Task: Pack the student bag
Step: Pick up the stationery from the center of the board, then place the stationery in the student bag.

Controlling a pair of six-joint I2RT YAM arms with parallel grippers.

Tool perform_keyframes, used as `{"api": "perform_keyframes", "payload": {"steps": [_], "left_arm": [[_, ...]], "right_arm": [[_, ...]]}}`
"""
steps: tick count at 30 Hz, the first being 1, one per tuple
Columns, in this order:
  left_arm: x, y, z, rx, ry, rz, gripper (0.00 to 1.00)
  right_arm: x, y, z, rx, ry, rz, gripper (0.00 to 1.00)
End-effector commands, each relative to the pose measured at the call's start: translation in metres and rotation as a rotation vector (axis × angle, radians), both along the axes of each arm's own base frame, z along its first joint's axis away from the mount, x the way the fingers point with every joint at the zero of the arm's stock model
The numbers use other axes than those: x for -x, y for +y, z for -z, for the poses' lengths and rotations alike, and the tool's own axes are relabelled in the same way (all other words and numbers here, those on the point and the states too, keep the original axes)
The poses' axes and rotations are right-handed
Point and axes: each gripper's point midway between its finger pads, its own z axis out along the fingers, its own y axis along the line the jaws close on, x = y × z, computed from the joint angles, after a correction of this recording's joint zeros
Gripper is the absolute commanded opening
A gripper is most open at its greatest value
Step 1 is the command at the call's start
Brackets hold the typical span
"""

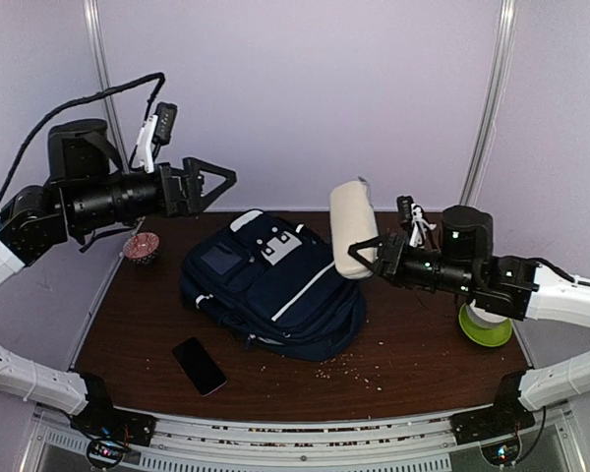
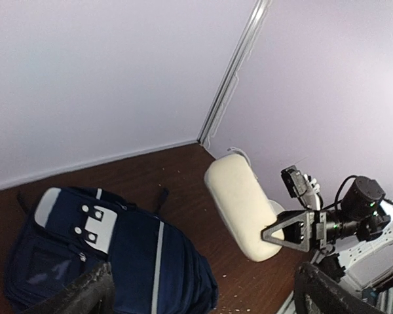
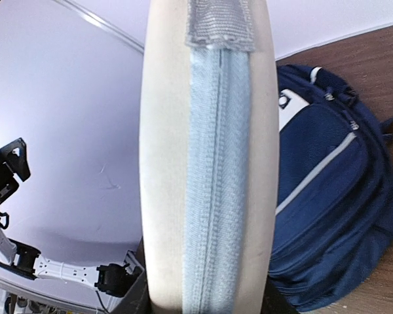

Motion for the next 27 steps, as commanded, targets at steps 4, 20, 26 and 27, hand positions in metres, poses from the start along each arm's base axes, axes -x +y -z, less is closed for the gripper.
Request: {"api": "perform_keyframes", "payload": {"steps": [4,20,26,27], "left_arm": [[-0.013,-0.043,0.103,-0.565,-0.135,0.116,0.98],[0.003,-0.189,0.242,-0.975,-0.178,0.385,0.89],[0.002,-0.213,0.264,-0.986,-0.155,0.444,0.88],[0.003,-0.215,0.269,-0.993,-0.149,0.454,0.88]], "right_arm": [[0.004,-0.090,0.013,0.157,-0.072,0.233,0.39],[0.023,-0.141,0.042,0.182,-0.028,0.321,0.40],[0.027,-0.148,0.037,0.170,-0.039,0.336,0.40],[0.027,-0.149,0.036,0.171,-0.043,0.336,0.40]]}}
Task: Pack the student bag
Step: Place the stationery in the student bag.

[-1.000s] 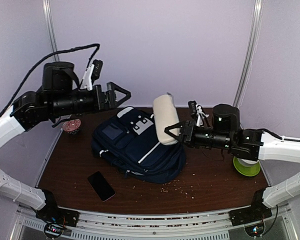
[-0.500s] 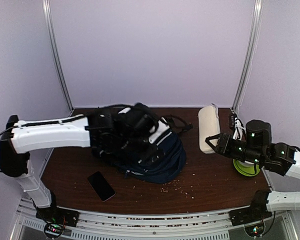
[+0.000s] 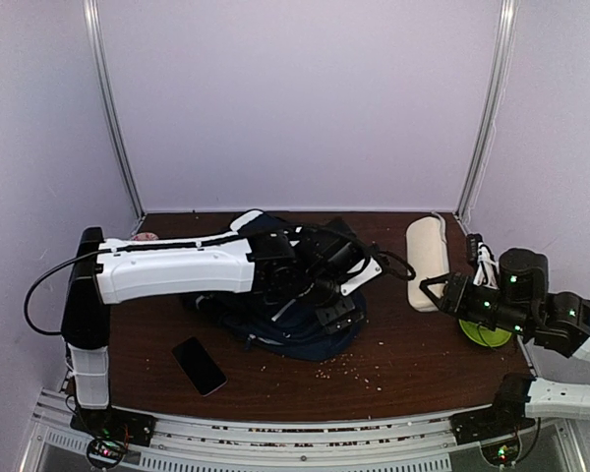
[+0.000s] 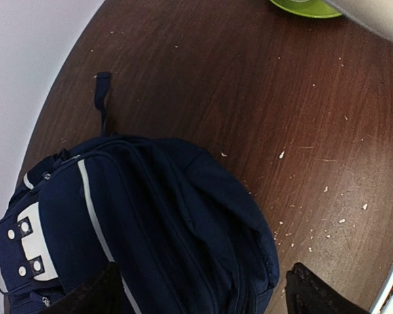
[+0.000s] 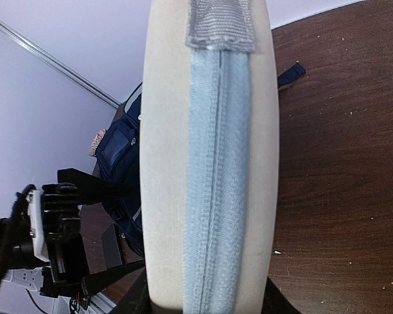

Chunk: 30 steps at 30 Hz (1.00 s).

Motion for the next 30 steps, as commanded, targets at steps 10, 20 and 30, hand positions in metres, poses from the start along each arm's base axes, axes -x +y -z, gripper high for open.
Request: {"api": "perform_keyframes", "payload": {"steps": [10,20,30], "left_arm": [[-0.016,-0.013,0.055,-0.122,0.020,-0.011,0.87],[-0.038,0.001,0.080,-0.220,-0.007,-0.093,0.77],[-0.042,0.005,0.079,-0.223,-0.009,-0.101,0.29]], "right_arm": [[-0.002,-0.014,-0.030,-0.034,-0.089,0.050,0.40],[-0.002,-0.010,-0.031,-0.040,-0.088,0.038,0.40],[-0.002,-0.008,-0.037,-0.058,-0.095,0.029,0.39]]}}
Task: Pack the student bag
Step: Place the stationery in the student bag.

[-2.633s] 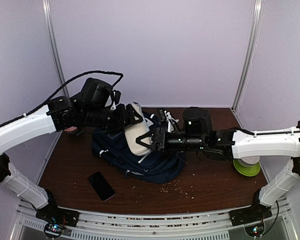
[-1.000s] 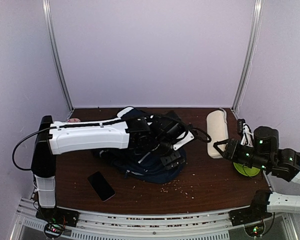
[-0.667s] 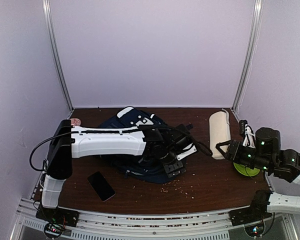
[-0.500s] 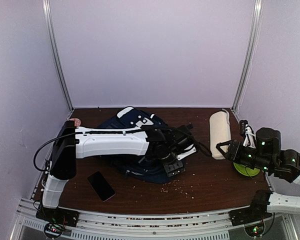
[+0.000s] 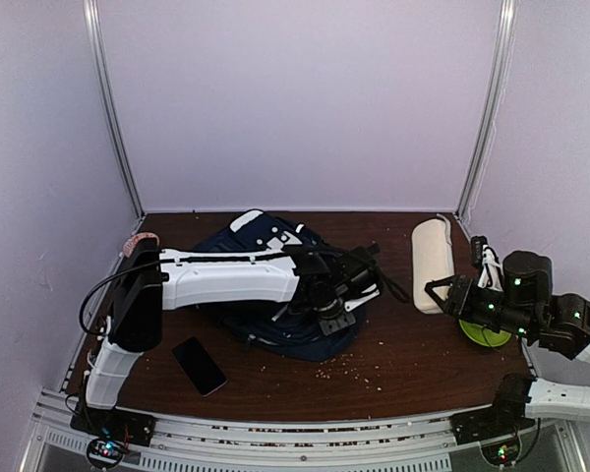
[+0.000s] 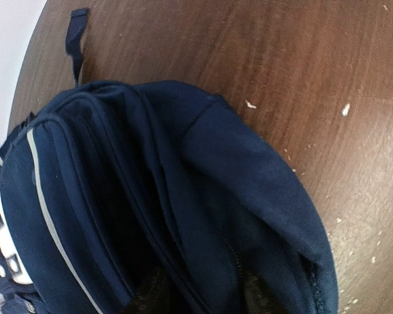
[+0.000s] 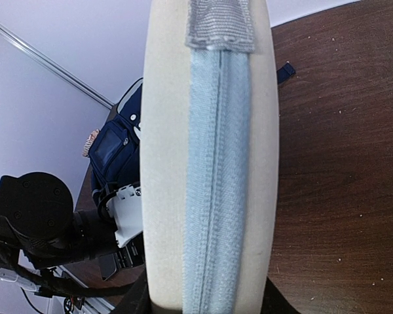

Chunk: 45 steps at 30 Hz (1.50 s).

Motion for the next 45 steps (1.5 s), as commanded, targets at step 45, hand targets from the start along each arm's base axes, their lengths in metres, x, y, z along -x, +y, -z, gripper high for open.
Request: {"api": "perform_keyframes", "payload": {"steps": [45], "left_arm": [[-0.049,0.124,-0.248,0.751,-0.223,-0.404,0.00]], "right_arm": [[-0.005,0.230,0.029,-0.274,0.312,-0.597,0.38]]}}
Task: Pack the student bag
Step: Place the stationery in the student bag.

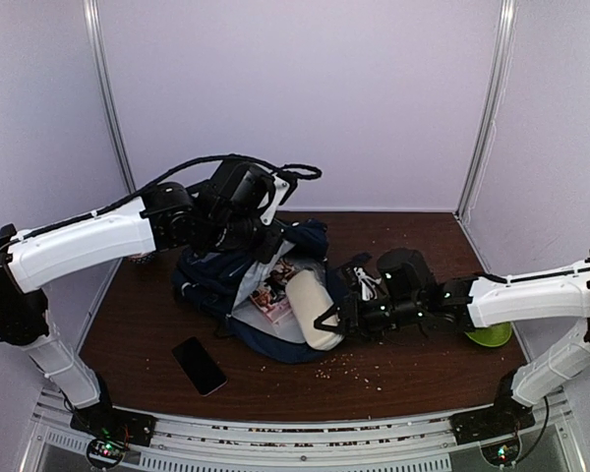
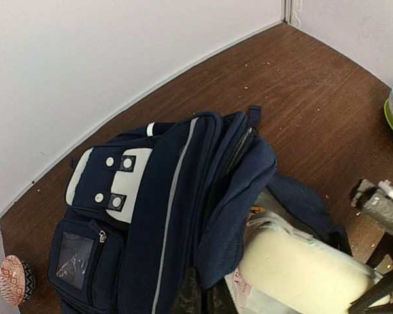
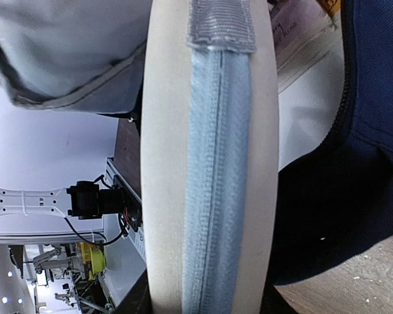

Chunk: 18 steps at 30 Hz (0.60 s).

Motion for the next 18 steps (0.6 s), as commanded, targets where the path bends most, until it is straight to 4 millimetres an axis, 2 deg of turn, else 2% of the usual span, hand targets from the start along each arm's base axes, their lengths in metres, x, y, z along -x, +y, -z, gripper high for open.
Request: {"api": "perform_keyframes", "payload": {"steps": [1,5,8,18], "left_arm": [[-0.004,0.000,-0.061,0.204,-0.111,-0.018,0.00],[0.006,-0.001,-0.060,0.245,-0.091,0.023,0.00],[0.014,-0.003,-0.064,0.286,-0.084,0.063,0.00],[0.027,-0.011,-0.076,0.382,-0.049,0.123,0.00]], "right_arm": [[-0.014,0.040,-0.045,-0.142,-0.076,-0.059,0.38],[-0.027,0.061,-0.051,-0.133,-0.099,-0.077,0.37],[-0.035,0.079,-0.048,-0.116,-0.100,-0.100,0.37],[-0.046,0.136,-0.015,-0.070,-0.093,-0.150,0.36]]}}
